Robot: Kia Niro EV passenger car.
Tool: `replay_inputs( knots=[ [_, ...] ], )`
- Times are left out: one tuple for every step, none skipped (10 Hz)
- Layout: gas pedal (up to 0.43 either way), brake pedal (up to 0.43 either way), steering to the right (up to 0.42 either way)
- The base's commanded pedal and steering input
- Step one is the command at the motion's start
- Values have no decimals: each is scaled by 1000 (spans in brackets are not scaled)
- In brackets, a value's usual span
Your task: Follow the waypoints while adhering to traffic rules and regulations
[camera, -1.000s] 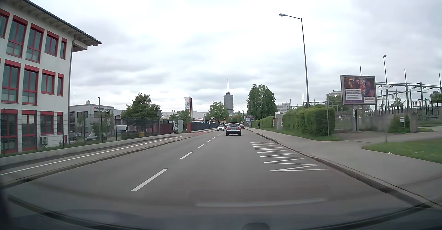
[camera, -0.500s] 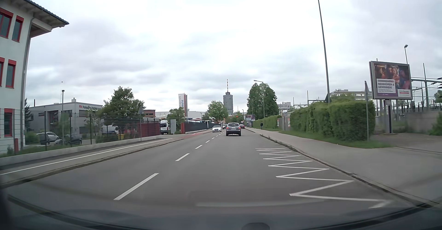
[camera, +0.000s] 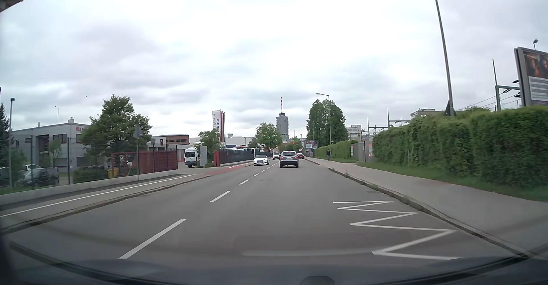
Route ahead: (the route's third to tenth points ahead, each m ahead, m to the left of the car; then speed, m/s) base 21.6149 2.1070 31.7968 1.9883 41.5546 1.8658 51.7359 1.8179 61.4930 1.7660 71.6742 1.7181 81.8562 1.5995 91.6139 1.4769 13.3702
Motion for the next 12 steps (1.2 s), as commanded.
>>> replay_inputs(
  knots=[
    [110, 0, -1],
    [110, 0, -1],
    [110, 0, -1],
    [110, 0, -1],
    [110, 0, -1],
    [110, 0, -1],
    [110, 0, -1],
    [98, 0, -1],
    [98, 0, -1],
    [87, 0, -1],
    [87, 0, -2],
    [79, 0, -2]
  ],
)
